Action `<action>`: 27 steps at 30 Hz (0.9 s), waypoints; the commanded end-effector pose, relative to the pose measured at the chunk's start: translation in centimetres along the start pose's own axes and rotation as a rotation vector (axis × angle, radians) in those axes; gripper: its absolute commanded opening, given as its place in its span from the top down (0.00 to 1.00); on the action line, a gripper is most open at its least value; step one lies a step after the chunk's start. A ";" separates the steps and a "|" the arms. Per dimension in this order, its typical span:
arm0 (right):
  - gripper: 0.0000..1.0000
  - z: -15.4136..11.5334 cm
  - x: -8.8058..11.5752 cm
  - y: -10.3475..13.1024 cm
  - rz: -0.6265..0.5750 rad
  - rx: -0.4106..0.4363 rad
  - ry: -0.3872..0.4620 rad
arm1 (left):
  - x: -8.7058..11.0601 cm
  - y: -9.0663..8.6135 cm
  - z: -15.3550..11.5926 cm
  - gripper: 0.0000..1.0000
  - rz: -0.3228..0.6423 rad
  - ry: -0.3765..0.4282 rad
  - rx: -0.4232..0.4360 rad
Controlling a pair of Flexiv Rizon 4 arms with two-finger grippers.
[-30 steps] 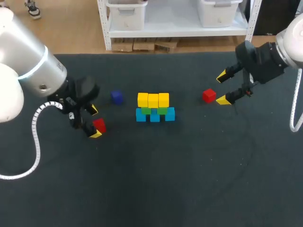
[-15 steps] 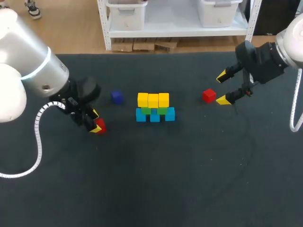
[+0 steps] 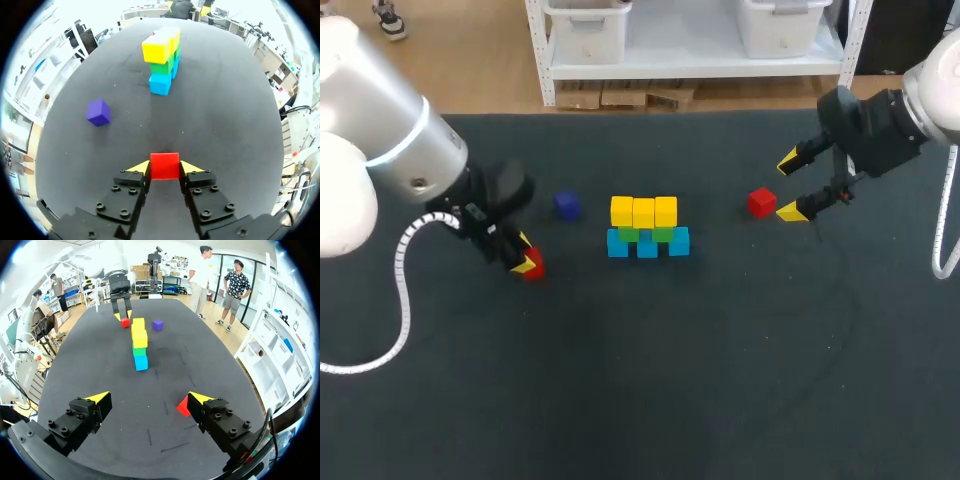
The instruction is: Place the blue cubes, place green cubes on the blue cubes, place the yellow cubes on the green cubes, then place the red cubes on the yellow cubes, and place purple cube on the red cubes.
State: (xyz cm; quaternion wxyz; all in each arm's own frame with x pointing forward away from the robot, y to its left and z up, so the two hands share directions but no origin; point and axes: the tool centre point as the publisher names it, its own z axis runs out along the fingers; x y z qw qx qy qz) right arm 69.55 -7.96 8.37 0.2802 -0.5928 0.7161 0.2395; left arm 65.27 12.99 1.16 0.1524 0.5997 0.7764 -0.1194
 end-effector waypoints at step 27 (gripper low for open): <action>0.00 0.1 0.0 -0.1 -0.001 -0.002 -0.003 | -12.4 1.3 -7.7 1.00 0.331 0.011 0.082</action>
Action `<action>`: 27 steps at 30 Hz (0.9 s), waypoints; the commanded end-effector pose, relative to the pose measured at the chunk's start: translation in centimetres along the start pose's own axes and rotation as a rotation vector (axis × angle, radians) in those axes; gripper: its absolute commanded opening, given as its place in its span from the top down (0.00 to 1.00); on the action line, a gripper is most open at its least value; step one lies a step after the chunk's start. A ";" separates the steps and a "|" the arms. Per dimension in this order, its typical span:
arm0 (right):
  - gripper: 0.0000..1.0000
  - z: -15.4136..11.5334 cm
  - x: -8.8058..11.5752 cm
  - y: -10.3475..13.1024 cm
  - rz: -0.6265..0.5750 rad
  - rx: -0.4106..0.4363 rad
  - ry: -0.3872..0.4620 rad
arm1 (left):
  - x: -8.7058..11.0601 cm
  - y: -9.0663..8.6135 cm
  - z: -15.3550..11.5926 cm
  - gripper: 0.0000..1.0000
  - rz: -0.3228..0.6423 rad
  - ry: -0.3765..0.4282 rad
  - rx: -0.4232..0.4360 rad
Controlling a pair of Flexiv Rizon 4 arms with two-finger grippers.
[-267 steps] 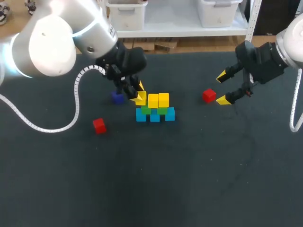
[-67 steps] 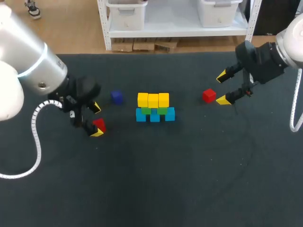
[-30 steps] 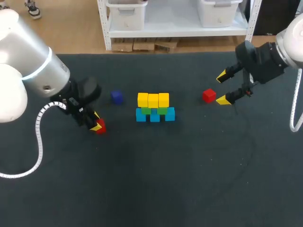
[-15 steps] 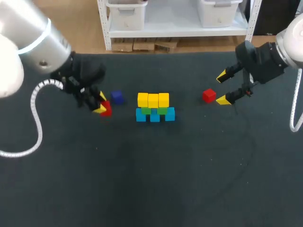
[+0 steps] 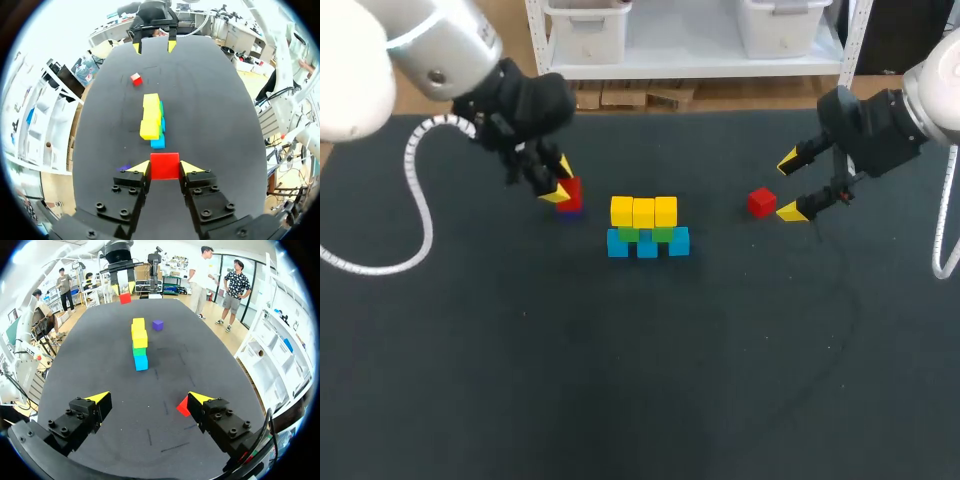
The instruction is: Place the blue cubes, place green cubes on the blue cubes, place the yellow cubes on the green cubes, then place the red cubes on the yellow cubes, and place purple cube on the red cubes.
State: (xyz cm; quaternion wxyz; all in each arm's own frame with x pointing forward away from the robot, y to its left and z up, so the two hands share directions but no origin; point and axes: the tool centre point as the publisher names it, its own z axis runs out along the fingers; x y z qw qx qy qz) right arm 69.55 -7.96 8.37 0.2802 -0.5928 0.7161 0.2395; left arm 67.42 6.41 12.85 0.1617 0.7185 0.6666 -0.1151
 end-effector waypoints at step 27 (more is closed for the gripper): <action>0.00 0.1 0.0 -0.1 -0.001 -0.002 -0.003 | -5.3 3.5 5.1 1.00 0.072 -0.017 0.132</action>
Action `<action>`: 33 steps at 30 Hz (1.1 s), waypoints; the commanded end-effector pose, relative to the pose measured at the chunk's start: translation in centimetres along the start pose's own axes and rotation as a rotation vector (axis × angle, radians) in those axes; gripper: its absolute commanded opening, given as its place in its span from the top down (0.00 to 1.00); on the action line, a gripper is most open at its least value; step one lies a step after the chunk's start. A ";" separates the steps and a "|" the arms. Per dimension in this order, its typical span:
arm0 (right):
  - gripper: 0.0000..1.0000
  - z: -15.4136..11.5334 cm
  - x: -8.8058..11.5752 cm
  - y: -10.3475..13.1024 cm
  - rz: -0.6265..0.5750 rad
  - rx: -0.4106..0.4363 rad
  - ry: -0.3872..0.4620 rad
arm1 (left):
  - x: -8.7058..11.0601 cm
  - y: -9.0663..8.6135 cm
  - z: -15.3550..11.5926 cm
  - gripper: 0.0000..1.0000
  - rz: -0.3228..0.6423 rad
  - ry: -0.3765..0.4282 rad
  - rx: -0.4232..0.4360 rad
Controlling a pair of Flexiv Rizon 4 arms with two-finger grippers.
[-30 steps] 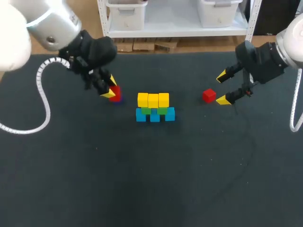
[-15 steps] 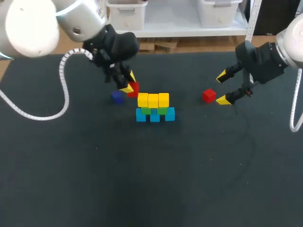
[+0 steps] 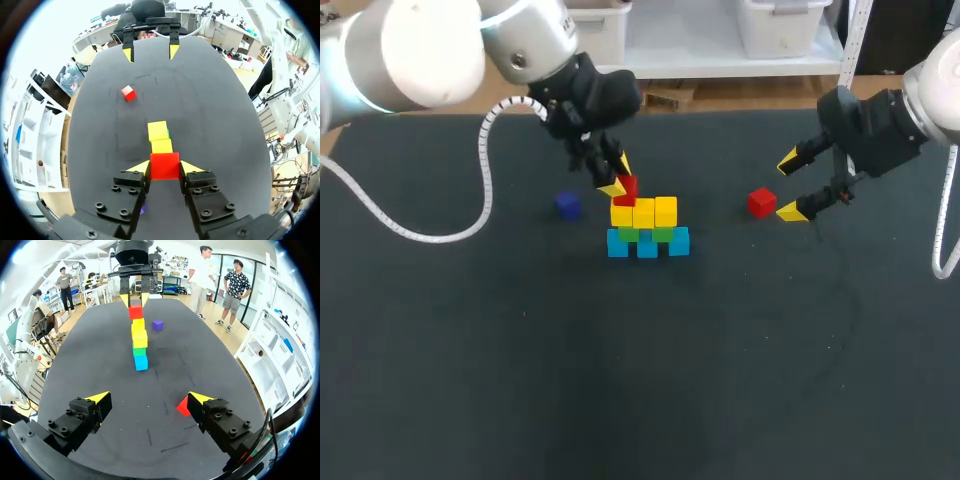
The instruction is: Place the blue cubes, place green cubes on the blue cubes, place the yellow cubes on the green cubes, then place the red cubes on the yellow cubes, and place purple cube on the red cubes.
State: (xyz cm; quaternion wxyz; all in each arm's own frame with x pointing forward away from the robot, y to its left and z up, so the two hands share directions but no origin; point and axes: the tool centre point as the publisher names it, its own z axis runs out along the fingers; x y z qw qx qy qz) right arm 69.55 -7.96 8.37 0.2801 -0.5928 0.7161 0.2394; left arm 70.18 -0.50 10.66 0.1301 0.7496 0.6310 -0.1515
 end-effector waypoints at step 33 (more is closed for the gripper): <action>0.00 0.1 0.0 -0.1 -0.001 -0.002 -0.003 | -0.3 0.2 1.2 1.00 -0.025 0.026 0.043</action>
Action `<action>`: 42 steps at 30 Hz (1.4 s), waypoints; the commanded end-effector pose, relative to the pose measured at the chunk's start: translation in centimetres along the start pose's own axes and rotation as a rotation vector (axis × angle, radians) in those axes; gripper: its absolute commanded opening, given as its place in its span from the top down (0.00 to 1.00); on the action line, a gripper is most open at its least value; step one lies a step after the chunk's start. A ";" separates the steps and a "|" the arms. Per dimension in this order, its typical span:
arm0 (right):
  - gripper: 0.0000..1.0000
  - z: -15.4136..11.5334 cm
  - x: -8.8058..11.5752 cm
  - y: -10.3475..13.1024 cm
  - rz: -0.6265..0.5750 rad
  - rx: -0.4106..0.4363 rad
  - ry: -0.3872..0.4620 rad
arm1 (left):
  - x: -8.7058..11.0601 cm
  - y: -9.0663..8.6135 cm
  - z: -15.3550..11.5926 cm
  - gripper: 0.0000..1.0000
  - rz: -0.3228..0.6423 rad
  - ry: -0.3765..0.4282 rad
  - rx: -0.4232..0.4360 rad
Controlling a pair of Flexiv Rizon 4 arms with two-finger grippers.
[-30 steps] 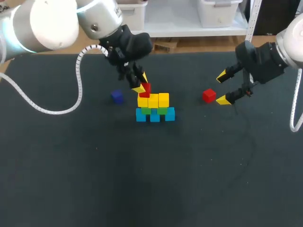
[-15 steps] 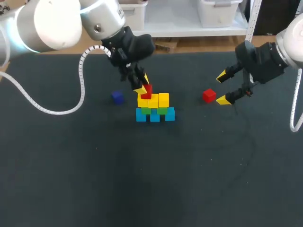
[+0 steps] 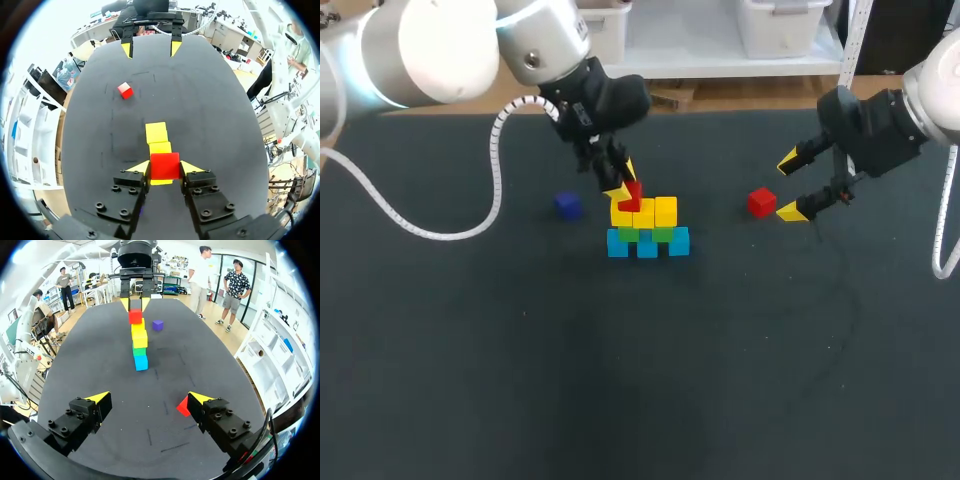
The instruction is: Place the blue cubes, place green cubes on the blue cubes, place the yellow cubes on the green cubes, then place the red cubes on the yellow cubes, and place purple cube on the red cubes.
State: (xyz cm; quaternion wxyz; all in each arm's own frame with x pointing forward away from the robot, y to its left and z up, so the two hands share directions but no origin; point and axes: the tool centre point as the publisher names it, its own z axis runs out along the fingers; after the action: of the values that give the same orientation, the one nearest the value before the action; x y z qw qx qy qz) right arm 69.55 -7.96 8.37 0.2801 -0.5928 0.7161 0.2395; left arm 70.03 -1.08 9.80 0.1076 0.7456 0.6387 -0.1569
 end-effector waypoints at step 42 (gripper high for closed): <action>0.00 0.1 0.0 -0.1 -0.001 -0.002 -0.003 | -0.1 0.4 0.3 0.83 -0.010 0.011 0.008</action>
State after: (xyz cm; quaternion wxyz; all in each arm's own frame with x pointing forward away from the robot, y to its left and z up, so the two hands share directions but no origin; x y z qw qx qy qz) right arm 69.55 -7.96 8.37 0.2801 -0.5928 0.7161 0.2395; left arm 70.28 -1.33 9.52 0.1023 0.7438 0.6418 -0.1559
